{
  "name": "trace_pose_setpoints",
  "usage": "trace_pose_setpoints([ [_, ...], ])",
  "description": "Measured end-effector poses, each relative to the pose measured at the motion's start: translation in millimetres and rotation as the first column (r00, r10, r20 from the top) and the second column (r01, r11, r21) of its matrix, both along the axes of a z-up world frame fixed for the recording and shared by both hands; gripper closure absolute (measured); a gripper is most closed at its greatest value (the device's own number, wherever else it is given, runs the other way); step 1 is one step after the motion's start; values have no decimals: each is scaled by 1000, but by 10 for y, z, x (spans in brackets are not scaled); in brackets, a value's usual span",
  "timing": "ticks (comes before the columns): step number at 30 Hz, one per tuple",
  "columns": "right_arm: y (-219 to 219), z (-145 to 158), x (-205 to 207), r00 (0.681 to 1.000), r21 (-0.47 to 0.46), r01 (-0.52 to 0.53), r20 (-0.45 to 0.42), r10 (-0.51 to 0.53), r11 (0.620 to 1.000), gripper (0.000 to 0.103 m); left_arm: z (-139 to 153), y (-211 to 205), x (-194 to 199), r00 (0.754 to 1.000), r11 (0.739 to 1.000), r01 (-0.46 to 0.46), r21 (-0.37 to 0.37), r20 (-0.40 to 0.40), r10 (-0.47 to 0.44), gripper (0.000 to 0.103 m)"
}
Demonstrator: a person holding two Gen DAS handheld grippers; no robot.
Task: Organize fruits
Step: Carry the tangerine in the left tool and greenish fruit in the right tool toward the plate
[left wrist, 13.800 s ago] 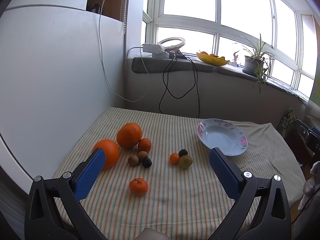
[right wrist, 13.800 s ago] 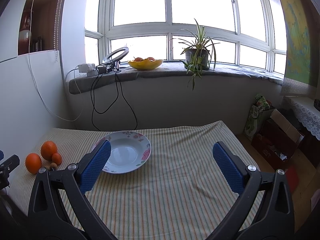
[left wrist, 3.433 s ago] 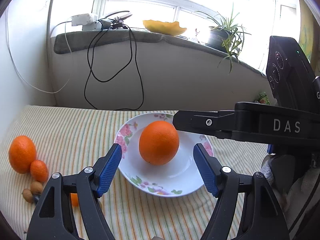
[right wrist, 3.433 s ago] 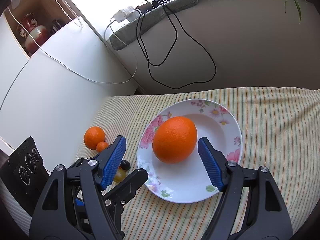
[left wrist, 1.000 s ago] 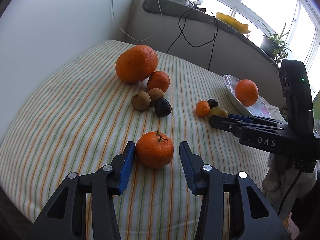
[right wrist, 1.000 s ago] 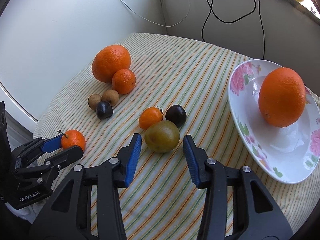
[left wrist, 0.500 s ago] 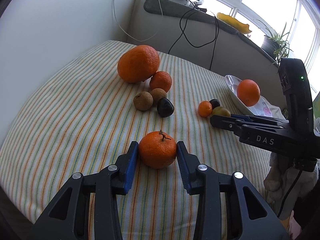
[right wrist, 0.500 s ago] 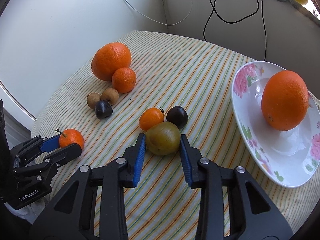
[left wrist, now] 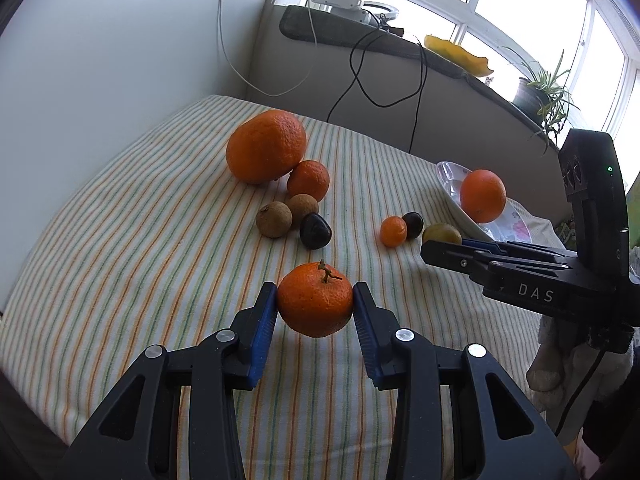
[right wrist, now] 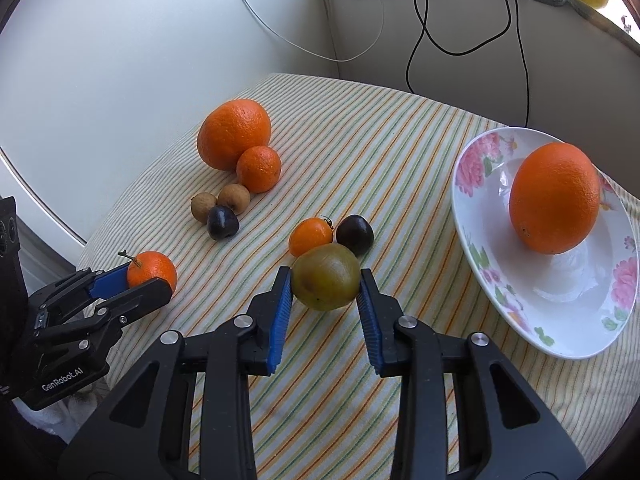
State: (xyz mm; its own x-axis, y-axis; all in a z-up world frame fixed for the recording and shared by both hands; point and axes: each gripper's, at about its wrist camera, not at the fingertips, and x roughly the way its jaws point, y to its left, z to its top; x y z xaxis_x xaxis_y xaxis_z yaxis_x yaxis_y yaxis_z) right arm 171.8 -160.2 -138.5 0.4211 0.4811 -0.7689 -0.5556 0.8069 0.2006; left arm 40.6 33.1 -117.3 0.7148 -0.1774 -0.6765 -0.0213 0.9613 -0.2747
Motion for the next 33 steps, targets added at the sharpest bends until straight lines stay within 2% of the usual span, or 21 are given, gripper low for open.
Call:
trace_pose_setpoints([
  [12, -289, 235, -194, 999, 49, 20, 32, -22, 999, 69, 152, -222, 74, 998, 999, 49, -3, 47, -49, 66],
  [22, -693, 399, -250, 994, 67, 83, 60, -87, 994, 69, 275, -550, 211, 990, 993, 120, -1, 77, -120, 66],
  [33, -1124, 450, -166, 984, 72, 164, 65, -168, 984, 69, 320, -882, 401, 977, 981, 192, 2, 94, -191, 66],
])
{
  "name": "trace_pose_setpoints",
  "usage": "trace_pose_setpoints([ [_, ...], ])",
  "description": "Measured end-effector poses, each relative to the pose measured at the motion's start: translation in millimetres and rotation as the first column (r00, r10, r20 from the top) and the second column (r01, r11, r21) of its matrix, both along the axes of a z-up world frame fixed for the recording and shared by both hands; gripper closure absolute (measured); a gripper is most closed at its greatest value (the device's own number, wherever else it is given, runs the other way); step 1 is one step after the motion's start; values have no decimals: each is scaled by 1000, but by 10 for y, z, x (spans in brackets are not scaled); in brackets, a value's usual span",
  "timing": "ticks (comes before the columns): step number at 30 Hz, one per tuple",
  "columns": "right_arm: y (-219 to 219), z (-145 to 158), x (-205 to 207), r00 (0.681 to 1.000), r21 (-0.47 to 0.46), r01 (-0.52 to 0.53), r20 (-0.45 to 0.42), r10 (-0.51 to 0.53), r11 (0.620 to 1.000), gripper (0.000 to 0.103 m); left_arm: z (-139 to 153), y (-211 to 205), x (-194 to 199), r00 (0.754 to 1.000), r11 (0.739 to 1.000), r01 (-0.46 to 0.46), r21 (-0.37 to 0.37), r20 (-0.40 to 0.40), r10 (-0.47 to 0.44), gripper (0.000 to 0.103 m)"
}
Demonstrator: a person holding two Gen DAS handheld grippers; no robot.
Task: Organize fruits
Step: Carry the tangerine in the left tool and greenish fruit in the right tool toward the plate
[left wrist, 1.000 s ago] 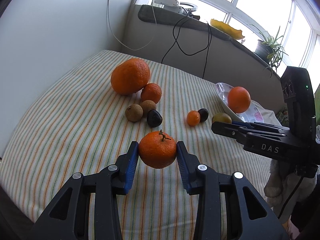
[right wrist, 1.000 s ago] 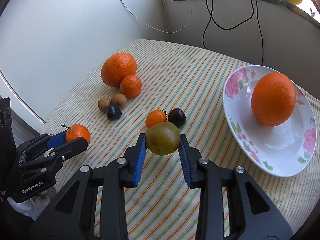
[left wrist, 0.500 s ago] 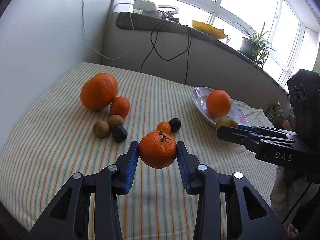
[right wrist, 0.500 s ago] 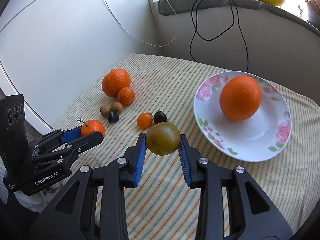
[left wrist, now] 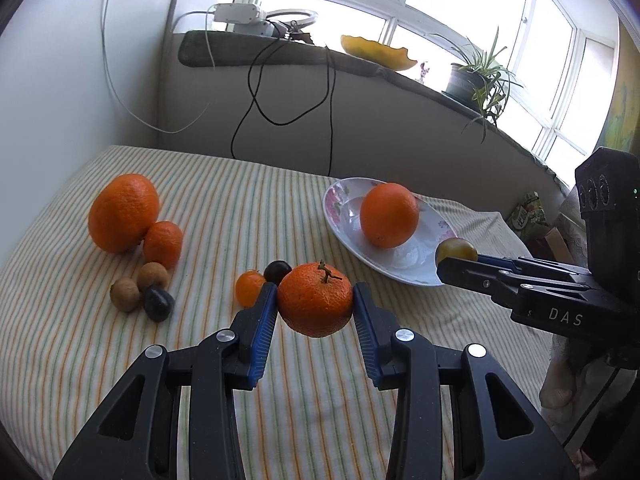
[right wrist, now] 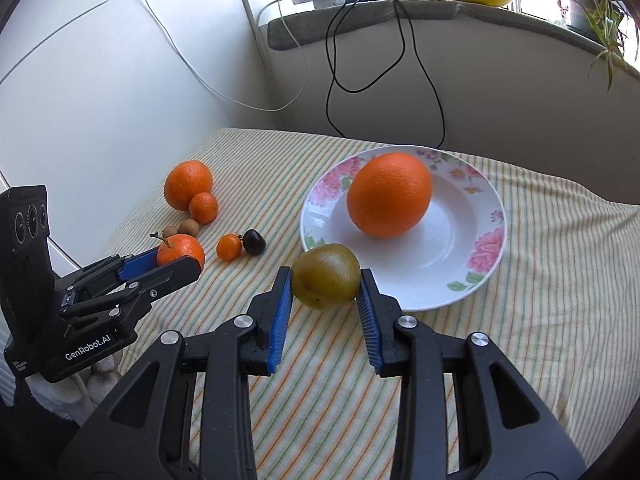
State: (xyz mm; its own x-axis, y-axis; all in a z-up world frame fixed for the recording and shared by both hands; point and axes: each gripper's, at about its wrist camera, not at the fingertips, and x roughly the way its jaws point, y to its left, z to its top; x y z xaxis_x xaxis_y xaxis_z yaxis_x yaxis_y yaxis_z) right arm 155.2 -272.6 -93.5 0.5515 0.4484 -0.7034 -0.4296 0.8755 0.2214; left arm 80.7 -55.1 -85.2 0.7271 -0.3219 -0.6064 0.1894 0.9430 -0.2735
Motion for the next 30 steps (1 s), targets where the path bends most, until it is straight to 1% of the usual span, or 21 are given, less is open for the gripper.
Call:
trace_pose_setpoints([
  [5, -146, -26, 58, 1000, -1, 27, -1, -27, 1000, 69, 11, -135, 90, 1000, 1000, 26, -9, 2, -26, 66],
  [18, -350, -113, 189, 998, -13, 66, -7, -66, 998, 69, -5, -460, 334, 996, 996, 86, -14, -1, -86, 66],
  [30, -427, -185, 329, 997, -21, 81, -19, -81, 997, 69, -65, -623, 512, 994, 994, 106, -5, -16, -106, 66],
])
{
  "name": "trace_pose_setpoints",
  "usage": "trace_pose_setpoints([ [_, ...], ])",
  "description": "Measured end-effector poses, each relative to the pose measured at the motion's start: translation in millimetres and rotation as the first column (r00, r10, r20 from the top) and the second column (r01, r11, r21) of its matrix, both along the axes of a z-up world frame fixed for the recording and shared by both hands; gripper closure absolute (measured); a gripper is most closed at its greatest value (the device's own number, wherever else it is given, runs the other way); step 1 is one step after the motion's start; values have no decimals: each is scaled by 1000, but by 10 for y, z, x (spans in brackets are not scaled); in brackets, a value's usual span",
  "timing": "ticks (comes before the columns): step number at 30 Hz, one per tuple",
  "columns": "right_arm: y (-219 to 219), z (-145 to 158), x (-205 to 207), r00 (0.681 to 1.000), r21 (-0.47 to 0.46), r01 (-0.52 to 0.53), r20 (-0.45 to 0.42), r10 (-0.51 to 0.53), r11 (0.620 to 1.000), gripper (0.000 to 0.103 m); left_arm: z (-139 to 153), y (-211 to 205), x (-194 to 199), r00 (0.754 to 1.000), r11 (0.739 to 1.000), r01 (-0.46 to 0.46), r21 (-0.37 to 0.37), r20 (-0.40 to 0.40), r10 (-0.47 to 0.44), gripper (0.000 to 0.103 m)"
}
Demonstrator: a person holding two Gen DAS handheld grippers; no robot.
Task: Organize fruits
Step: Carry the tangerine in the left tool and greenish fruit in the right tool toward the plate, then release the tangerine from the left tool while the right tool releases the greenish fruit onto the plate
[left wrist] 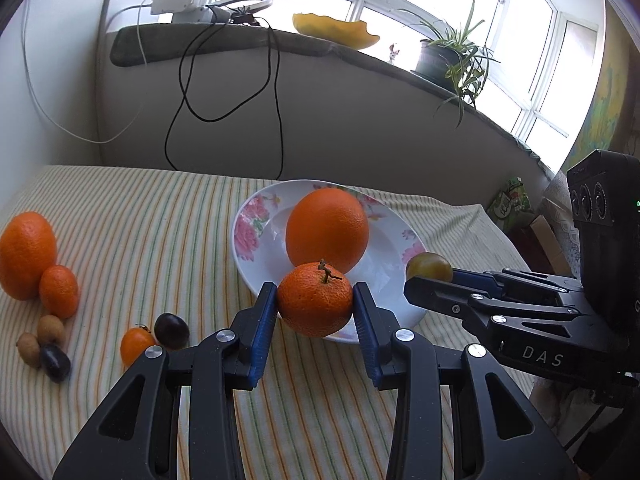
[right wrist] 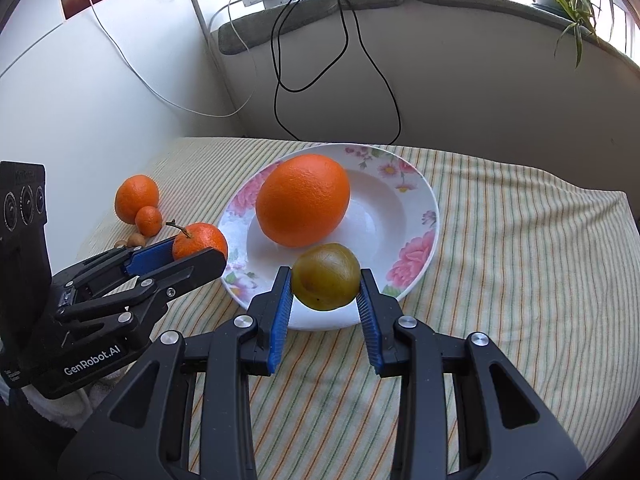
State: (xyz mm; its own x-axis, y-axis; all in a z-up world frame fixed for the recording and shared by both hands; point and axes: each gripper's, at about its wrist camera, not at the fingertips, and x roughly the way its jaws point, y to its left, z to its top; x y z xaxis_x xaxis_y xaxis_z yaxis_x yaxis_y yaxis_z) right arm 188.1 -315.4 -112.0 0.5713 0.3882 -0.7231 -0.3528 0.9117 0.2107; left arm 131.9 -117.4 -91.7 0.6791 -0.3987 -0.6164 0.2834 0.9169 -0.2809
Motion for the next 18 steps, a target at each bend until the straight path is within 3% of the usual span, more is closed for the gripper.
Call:
trace_pose_setpoints([
  [18, 13, -86, 110, 1000, -14, 0, -17, 0, 1000, 69, -36, -130, 99, 999, 999, 30, 25, -18, -29, 66],
])
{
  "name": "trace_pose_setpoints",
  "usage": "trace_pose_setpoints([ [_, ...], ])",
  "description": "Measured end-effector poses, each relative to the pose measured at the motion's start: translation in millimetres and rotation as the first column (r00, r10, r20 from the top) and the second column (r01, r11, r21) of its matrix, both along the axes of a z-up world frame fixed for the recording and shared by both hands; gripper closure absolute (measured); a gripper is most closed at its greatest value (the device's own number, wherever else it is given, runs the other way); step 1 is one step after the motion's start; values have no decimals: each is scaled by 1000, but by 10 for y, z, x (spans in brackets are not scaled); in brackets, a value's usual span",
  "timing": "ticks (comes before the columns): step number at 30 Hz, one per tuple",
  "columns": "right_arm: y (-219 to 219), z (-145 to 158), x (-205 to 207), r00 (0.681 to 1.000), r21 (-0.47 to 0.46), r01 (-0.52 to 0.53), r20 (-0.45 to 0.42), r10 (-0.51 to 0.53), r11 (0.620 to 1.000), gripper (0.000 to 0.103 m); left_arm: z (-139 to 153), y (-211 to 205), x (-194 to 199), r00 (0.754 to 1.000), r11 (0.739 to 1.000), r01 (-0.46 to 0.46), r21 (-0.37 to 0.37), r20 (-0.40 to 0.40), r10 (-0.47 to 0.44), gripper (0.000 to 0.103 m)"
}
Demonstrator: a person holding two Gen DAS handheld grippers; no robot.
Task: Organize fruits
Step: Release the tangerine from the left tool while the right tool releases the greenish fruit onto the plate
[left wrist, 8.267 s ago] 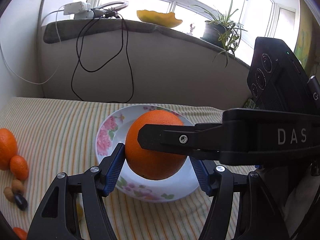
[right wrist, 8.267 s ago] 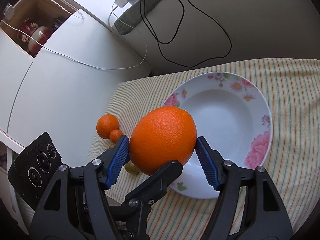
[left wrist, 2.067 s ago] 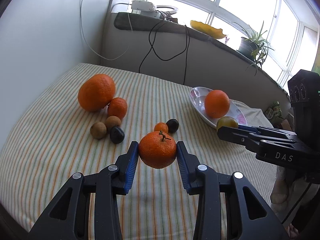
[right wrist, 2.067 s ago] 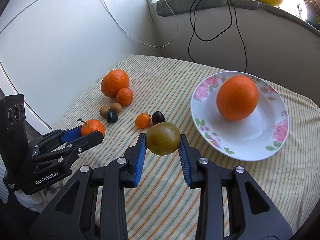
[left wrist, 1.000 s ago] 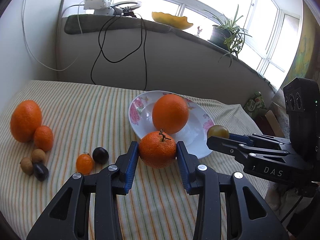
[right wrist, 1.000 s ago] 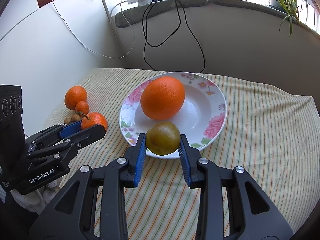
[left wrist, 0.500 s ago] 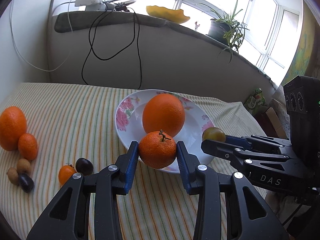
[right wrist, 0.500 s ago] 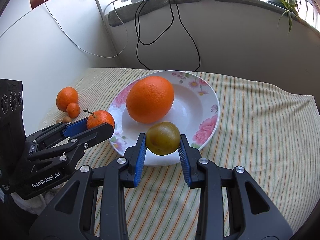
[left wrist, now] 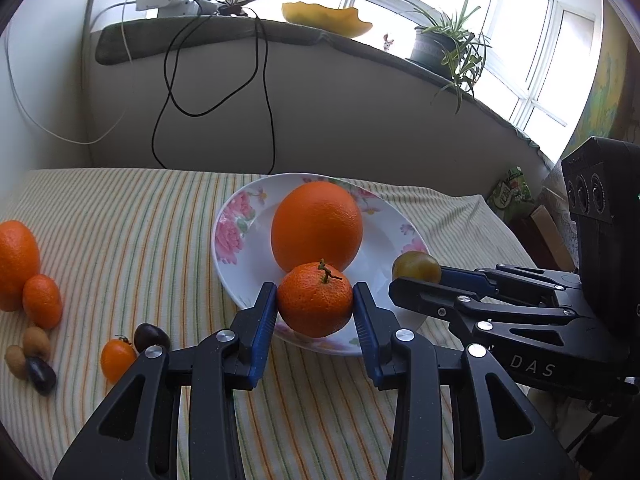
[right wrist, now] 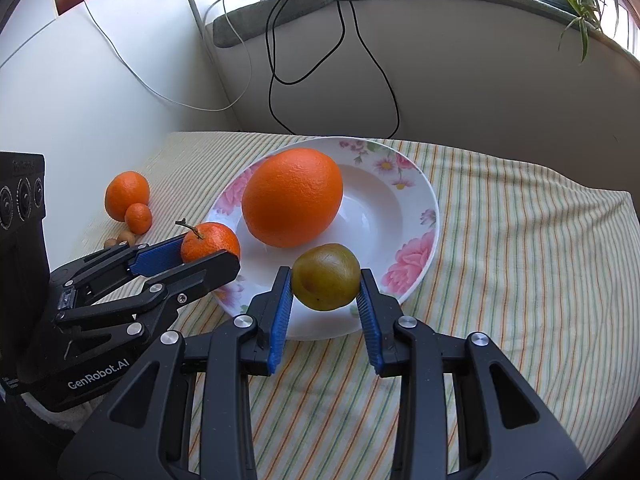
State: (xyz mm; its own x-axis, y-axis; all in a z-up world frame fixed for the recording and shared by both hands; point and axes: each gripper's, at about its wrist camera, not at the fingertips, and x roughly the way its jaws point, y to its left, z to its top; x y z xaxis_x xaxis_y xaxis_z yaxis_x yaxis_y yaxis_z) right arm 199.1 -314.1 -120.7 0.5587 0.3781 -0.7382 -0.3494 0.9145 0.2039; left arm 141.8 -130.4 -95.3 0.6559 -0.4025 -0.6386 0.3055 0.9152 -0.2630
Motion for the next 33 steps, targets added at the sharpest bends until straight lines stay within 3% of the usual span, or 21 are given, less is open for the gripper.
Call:
trace_pose_setpoints([
  [9, 0, -5, 8, 1000, -16, 16, 6, -16, 1000, 69, -3, -6, 10, 1000, 1000, -5, 16, -3, 5, 66],
  [11, -2, -1, 3, 1000, -18, 23, 9, -22, 1000, 59, -5, -19, 6, 1000, 1000, 1, 21, -6, -1, 63],
  [13, -18, 23, -12, 999, -26, 42, 29, -41, 999, 49, 8, -12, -5, 1000, 1000, -14, 21, 4, 13, 48],
  [16, -75, 64, -16, 998, -12, 52, 37, -52, 999, 45, 31, 14, -9, 1000, 1000, -18, 18, 12, 17, 47],
  [33, -116, 161, -115, 996, -7, 73, 48, -73, 997, 44, 89, 130, -141, 999, 999, -41, 11, 26, 41, 47],
])
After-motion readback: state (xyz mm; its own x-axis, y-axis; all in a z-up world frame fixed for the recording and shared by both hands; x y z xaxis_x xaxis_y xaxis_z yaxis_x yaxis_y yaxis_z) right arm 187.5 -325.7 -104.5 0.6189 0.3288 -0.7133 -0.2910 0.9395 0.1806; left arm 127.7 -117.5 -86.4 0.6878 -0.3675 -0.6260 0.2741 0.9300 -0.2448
